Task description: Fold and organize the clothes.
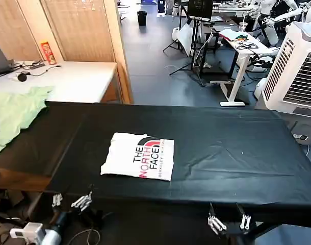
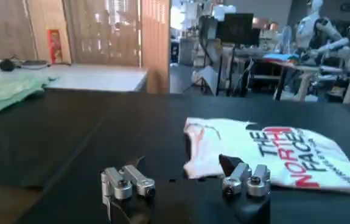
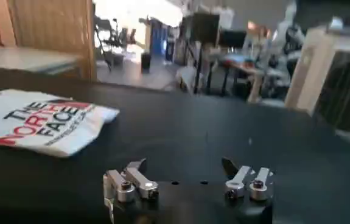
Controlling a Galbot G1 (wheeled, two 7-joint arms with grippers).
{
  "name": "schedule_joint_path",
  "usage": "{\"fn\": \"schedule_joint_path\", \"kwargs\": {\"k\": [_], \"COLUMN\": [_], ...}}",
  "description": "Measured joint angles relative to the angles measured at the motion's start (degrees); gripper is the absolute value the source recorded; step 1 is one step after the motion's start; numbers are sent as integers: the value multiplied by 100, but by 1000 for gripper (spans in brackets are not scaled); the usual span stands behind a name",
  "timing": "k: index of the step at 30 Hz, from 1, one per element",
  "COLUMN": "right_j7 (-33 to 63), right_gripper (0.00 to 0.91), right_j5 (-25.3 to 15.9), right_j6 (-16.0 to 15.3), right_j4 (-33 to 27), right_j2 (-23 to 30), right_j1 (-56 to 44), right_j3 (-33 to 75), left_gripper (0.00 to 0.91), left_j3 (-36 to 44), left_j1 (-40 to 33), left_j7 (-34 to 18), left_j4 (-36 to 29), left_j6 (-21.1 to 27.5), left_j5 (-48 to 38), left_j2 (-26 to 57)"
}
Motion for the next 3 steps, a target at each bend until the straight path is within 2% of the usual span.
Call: {"fn": "schedule_joint_path", "kwargs": {"k": [3], "right_j7": [11], "right_gripper": [878], "right_j5": [0], "right_j6": [-34], "right_j4": [64], "right_j2": [6], "right_j1": [-87], "right_j3": [-1], "left_gripper": [878], "left_j3": [-2], "left_j1": [29], "left_j7": [-6], "left_j4": [-29], "left_j6": [57], "left_j5": [9], "left_j2": [0]}}
